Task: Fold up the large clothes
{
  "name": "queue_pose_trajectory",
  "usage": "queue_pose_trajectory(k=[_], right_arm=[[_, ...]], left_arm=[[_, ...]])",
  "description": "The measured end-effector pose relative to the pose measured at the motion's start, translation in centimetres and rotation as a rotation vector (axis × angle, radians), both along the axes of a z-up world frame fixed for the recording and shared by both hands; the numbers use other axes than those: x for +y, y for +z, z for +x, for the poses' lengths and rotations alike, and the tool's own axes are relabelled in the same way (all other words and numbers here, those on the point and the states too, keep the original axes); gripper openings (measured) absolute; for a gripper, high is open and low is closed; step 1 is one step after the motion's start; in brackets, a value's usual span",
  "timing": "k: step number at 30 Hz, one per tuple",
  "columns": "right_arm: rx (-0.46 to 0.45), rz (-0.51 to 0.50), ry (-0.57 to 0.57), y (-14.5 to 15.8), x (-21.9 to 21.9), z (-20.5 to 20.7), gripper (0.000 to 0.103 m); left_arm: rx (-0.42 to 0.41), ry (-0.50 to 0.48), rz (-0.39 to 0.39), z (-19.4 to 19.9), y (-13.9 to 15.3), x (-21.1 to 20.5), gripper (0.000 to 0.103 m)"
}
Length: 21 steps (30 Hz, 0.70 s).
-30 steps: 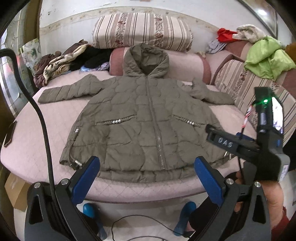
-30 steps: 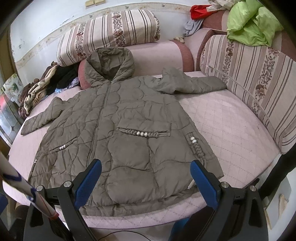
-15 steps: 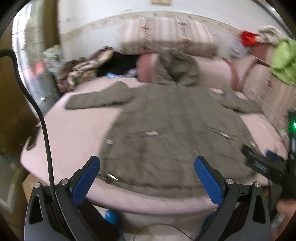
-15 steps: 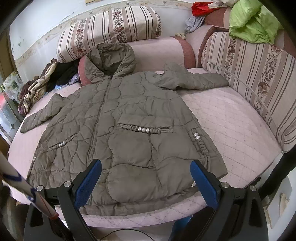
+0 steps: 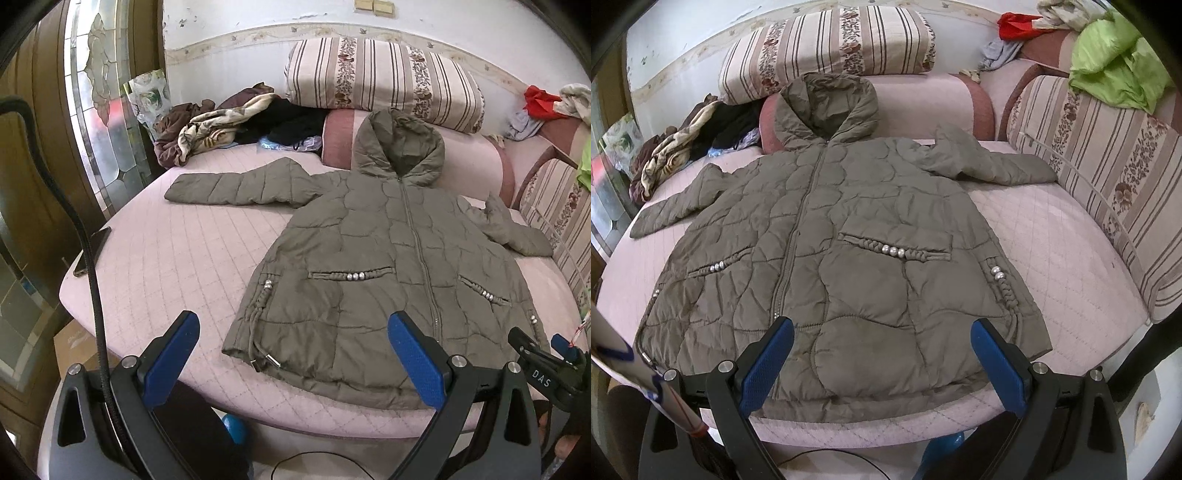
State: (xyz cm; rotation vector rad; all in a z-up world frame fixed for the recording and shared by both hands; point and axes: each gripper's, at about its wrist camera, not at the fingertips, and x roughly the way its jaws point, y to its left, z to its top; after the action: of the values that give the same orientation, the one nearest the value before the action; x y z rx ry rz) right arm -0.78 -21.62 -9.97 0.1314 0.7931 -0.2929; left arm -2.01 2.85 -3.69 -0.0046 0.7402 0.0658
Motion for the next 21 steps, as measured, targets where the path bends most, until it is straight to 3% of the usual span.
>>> queue_pose_trajectory(k=[11,21], right_arm=[[0.043,-0.079,0.004,-0.61,0.74,0.29,0.098],[0.058,-0.084,-0.003,-0.91,0.49,0.33,0.098]], left_arm=[[0.020,0.001,0.019,-0.15,-0.40,-0.21,0.102],[0.049,-0.003,0.024,0.16,-0.90,-0.43,0.102]])
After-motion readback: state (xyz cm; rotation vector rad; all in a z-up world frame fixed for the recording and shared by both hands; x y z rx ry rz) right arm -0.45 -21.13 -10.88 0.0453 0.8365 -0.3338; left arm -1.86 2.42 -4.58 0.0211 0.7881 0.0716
